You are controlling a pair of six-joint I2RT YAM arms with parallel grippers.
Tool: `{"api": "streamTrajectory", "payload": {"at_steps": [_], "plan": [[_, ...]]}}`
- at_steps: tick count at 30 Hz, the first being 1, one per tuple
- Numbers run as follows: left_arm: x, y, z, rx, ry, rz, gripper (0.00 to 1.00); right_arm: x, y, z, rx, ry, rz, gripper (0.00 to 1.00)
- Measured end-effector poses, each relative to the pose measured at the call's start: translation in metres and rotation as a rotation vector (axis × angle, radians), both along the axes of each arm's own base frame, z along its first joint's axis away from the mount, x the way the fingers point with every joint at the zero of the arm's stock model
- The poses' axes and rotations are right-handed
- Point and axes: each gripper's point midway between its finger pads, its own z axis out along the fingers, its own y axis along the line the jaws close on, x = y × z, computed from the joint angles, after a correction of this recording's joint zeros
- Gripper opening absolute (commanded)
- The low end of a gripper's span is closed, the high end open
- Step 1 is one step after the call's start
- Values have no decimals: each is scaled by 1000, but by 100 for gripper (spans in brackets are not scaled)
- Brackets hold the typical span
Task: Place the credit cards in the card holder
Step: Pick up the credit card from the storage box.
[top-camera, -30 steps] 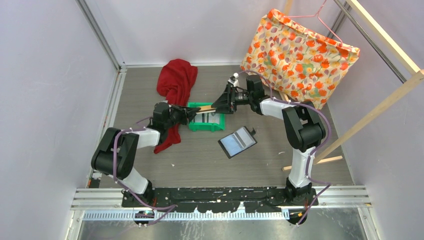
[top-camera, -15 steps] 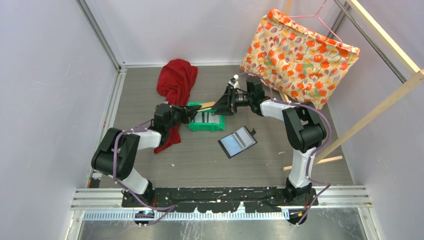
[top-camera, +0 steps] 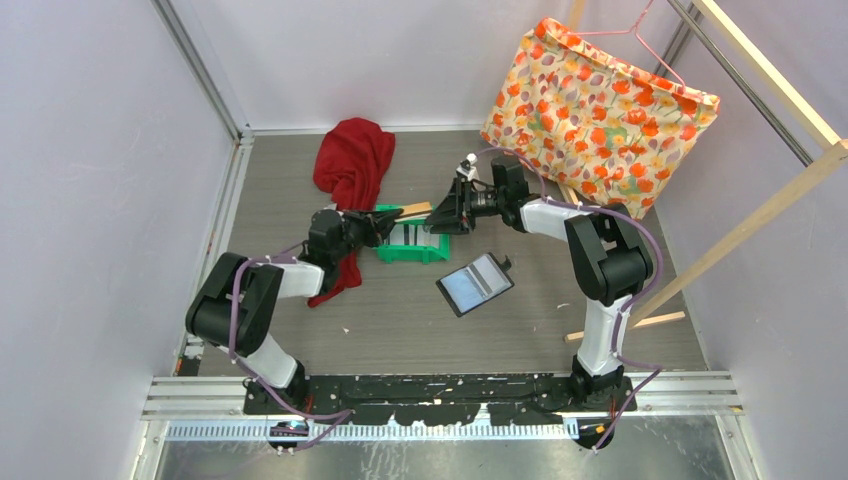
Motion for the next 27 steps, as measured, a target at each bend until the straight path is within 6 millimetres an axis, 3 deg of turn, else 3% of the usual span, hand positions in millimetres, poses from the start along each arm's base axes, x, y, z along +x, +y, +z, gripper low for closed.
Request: {"api": "streamTrajectory", "payload": {"at_steps": [6,27], "plan": [[1,-3,-1,-11,-19,-18,0,-2,-1,-4,-13,13,1,46],[-1,-14,35,-112,-204,-78,0,24,-11,37,155,54,-92,44]]}}
